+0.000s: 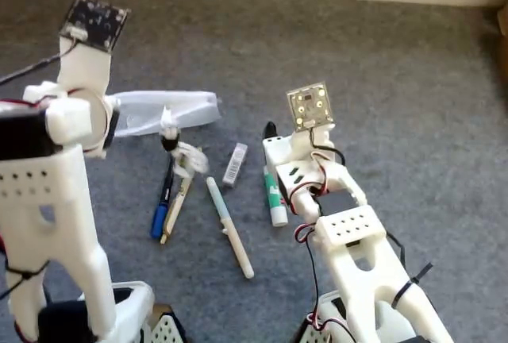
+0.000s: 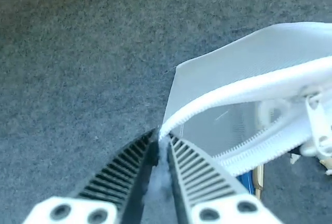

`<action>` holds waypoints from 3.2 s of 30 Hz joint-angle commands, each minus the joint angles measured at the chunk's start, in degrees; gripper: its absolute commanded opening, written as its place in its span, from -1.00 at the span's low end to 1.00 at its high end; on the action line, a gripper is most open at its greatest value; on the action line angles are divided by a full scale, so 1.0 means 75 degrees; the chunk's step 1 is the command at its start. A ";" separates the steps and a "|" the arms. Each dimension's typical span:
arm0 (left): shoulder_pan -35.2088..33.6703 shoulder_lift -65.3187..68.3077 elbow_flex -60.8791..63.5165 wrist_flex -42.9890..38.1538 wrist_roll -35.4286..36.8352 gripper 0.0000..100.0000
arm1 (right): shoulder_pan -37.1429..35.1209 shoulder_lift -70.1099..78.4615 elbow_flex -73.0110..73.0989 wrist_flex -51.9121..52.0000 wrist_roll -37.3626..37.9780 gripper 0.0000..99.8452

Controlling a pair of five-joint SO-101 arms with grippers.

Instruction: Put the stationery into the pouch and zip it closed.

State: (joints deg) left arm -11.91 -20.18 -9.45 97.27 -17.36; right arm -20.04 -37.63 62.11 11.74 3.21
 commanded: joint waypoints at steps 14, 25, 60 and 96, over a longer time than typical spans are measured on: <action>-0.0369 0.2632 -0.1905 -0.0012 0.1055 -0.79 | -0.0135 -0.0334 -0.0018 -0.0182 0.0023 -0.63; -0.0322 0.2643 -0.2256 0.0340 0.2110 -0.99 | -0.0135 -0.0334 -0.0018 -0.0182 0.0234 -0.63; -0.0381 0.1448 -0.2198 0.0399 0.2028 -0.99 | -0.0147 -0.0334 -0.0018 -0.0182 0.0270 -0.63; -0.0475 0.1389 -0.1190 0.0270 0.3516 -0.99 | -0.3464 -0.2010 -0.0240 0.2069 0.2649 -0.38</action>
State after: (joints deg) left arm -14.02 -6.90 -18.51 100.00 8.22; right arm -44.75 -57.67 66.68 30.02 22.29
